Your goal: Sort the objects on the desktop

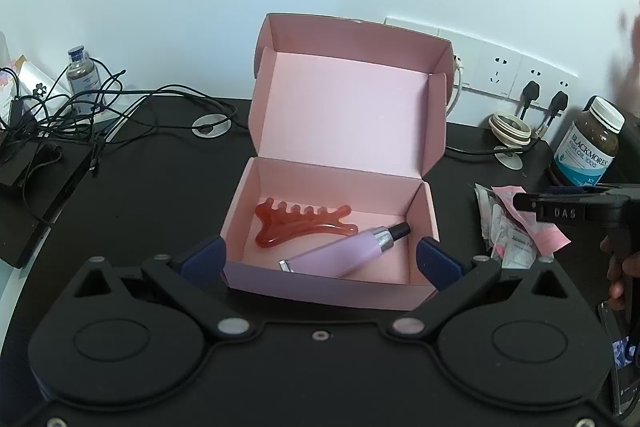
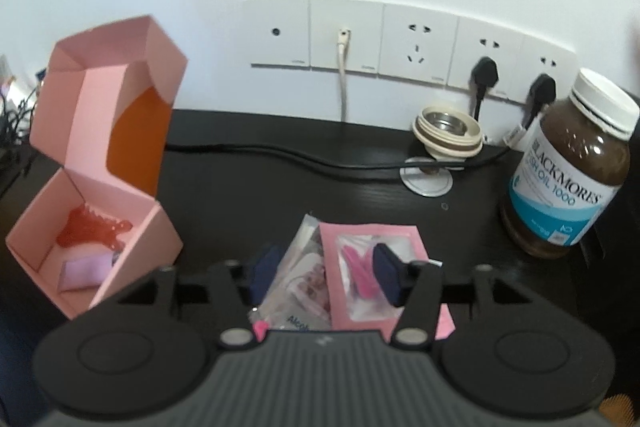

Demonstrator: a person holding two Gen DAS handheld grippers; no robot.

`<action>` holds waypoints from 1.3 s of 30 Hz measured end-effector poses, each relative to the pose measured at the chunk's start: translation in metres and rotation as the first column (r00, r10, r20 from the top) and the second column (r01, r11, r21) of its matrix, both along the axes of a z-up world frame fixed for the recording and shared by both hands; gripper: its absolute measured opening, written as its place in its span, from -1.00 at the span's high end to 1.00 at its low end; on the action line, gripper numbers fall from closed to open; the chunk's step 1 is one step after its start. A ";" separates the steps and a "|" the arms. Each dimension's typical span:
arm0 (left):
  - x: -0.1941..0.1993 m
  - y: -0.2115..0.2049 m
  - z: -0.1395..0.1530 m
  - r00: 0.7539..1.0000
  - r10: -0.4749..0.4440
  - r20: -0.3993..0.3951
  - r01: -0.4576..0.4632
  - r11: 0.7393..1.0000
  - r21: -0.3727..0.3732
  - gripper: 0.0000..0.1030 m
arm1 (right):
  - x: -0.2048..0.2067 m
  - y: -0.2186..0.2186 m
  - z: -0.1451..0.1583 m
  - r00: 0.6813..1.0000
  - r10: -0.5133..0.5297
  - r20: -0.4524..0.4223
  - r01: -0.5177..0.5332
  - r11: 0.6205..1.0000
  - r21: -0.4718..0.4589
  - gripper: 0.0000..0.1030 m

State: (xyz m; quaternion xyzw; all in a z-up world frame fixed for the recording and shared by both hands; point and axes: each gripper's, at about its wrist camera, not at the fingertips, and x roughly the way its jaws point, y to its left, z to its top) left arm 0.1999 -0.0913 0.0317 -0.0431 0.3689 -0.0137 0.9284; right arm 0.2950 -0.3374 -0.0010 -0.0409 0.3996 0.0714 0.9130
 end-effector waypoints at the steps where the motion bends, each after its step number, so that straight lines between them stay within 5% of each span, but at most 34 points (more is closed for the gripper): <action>1: 0.000 0.000 0.000 1.000 0.001 0.000 -0.001 1.000 -0.001 -1.00 | -0.001 0.002 0.000 1.000 0.006 0.003 -0.006 1.000 -0.015 -0.25; 15: 0.000 0.005 -0.002 1.000 0.000 -0.006 0.000 1.000 -0.005 -1.00 | -0.027 0.022 0.005 0.991 0.055 0.119 -0.030 0.980 -0.198 -0.32; 20: -0.001 0.008 -0.004 1.000 0.009 -0.011 -0.009 1.000 -0.019 -1.00 | -0.044 0.025 0.000 0.988 0.039 0.146 0.011 0.946 -0.324 -0.29; 24: -0.002 0.004 -0.004 1.000 -0.003 -0.012 0.003 1.000 -0.022 -1.00 | -0.058 0.022 -0.007 0.992 0.022 0.124 0.025 0.931 -0.365 -0.11; 34: -0.004 -0.003 -0.008 1.000 -0.017 -0.025 0.017 1.000 -0.013 -1.00 | -0.064 0.026 -0.027 0.996 0.082 0.043 -0.055 0.898 -0.436 -0.11; 39: -0.002 -0.002 -0.010 0.999 -0.005 -0.033 0.005 1.000 -0.014 -1.00 | -0.062 0.044 -0.042 0.987 0.159 0.001 -0.132 0.817 -0.561 -0.11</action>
